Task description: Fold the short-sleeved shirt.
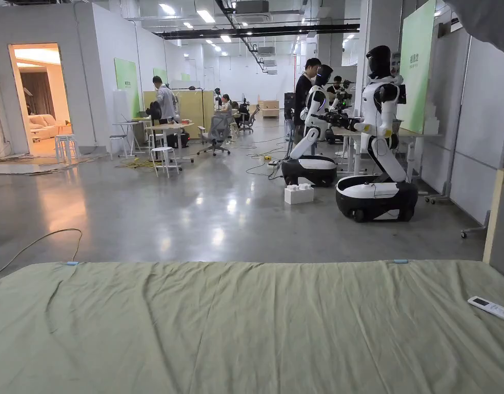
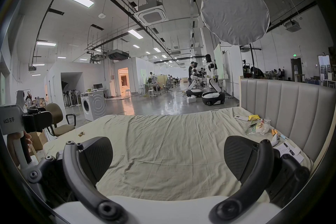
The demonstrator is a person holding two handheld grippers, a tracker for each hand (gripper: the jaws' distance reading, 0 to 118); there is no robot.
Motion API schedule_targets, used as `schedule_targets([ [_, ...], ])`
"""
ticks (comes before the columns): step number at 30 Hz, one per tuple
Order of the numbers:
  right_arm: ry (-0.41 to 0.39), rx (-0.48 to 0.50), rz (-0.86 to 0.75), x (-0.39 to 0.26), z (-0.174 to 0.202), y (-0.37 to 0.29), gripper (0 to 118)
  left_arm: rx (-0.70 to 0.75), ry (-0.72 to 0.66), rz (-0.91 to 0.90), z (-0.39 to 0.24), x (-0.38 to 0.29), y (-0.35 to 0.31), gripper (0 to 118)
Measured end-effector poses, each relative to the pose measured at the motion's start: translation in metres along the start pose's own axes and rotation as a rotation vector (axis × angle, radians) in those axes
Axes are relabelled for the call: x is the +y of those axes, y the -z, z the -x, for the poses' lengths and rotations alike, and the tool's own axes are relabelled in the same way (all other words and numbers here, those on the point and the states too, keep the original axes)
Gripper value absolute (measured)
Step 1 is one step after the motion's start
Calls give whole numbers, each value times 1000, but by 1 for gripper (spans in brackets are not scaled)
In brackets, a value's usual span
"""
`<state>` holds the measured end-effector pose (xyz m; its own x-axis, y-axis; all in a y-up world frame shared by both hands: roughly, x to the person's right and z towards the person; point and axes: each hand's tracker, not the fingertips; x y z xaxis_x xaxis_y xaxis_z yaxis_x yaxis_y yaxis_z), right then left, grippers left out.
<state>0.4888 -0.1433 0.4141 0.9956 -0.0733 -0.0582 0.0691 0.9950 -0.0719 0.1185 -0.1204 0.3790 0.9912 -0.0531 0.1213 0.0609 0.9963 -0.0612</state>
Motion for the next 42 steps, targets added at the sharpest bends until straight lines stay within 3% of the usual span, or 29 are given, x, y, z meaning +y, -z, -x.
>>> schedule_targets([
  [25,-35,-13,-27,4,4,-1,118,15,12,18,2,-3,-1,118],
  [39,2,-15,-27,6,1,-2,118,4,19,22,0,-2,0,118],
  [42,68,4,-38,11,-1,-2,118,2,16,27,0,-2,0,118],
])
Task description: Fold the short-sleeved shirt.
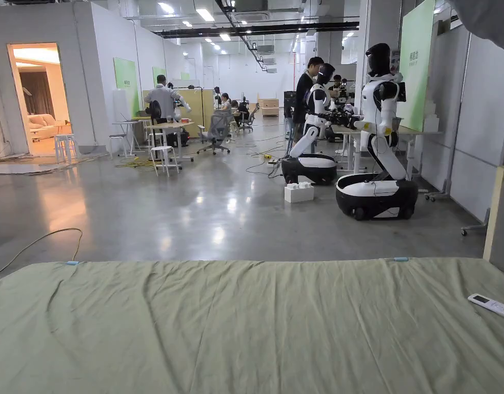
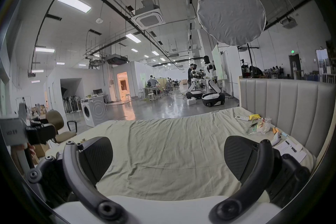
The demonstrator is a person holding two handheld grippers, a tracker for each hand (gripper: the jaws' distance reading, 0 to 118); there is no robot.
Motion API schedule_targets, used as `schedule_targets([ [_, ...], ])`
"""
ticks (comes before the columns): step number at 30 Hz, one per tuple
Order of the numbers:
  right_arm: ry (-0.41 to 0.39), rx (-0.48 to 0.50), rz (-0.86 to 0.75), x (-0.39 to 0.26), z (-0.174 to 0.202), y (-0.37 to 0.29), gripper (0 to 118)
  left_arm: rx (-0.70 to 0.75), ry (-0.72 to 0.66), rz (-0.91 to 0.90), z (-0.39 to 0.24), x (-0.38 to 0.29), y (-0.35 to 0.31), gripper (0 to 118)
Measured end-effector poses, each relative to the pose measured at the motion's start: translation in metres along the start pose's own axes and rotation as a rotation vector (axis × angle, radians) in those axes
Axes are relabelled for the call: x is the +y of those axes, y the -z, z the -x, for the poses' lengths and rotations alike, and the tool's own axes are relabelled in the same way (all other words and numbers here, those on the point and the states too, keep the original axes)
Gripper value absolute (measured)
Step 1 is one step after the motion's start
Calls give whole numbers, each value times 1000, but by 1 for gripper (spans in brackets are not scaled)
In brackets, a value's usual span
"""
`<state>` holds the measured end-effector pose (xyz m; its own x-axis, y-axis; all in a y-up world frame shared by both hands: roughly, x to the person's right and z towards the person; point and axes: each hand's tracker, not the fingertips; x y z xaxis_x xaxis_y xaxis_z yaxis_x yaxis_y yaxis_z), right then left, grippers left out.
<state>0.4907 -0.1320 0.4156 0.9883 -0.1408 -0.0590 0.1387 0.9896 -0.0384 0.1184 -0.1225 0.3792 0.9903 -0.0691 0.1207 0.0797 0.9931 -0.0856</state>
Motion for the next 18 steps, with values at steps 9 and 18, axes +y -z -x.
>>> schedule_targets([
  [9,-69,-192,204,11,36,13,118,-49,-34,2,-3,2,1,118],
  [18,6,-225,297,1,48,23,118,-80,-35,5,-9,2,-1,118],
])
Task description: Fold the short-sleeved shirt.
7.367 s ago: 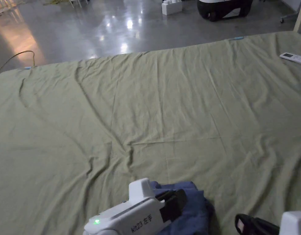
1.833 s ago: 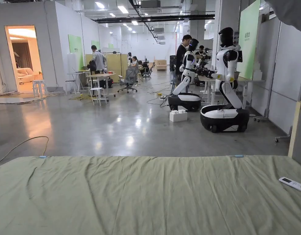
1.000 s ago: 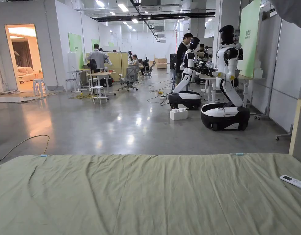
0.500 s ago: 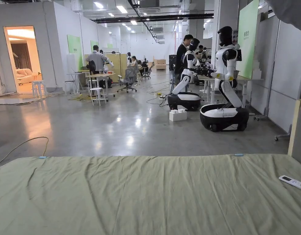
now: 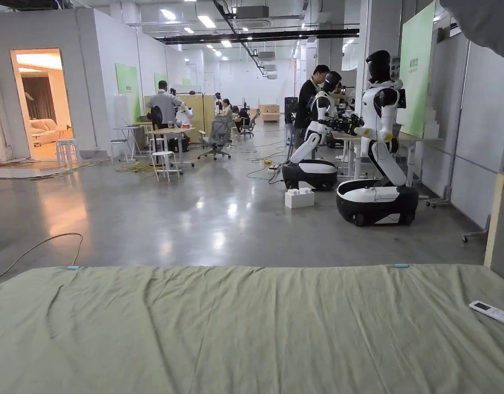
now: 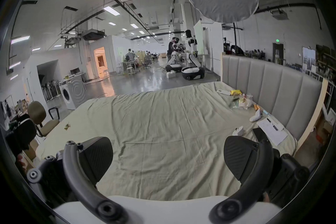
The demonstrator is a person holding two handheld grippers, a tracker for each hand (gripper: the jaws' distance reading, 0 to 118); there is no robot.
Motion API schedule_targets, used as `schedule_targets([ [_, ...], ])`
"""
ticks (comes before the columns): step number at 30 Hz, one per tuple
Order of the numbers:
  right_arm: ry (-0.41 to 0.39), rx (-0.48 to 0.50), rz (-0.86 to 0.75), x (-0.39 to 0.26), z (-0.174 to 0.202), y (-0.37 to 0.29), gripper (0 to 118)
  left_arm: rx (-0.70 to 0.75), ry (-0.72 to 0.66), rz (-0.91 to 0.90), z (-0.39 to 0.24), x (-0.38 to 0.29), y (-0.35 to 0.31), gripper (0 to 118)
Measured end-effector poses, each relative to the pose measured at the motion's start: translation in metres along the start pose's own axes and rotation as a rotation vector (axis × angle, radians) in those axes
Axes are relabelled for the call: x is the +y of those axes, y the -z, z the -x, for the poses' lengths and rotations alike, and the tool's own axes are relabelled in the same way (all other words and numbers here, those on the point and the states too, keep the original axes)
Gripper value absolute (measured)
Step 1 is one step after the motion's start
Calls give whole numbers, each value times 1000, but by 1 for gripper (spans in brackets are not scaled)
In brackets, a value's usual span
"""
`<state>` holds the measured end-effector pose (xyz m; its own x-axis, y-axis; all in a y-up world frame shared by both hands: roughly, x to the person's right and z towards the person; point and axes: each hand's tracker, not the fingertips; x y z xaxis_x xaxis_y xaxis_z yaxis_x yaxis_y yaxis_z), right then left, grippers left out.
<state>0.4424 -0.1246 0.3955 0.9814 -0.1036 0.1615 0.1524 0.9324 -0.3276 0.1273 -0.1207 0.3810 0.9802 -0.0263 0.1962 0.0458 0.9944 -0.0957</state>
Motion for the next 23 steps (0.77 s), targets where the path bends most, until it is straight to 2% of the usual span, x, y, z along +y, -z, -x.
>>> schedule_targets([
  [8,-38,-19,-27,5,1,-3,118,6,-11,0,0,-1,-1,118],
  [15,15,-64,-51,6,-4,-2,118,18,0,-4,2,2,-2,118],
  [17,-24,-62,-50,6,-3,-2,118,21,-6,-7,3,2,-3,118],
  [19,-69,-22,-128,3,-2,-6,118,25,-13,-9,4,2,-3,118],
  [21,-138,67,-240,1,-5,-15,118,30,-13,-11,4,3,-4,118],
  [23,-246,205,-347,-1,-10,-23,118,35,-6,-10,5,4,-4,118],
])
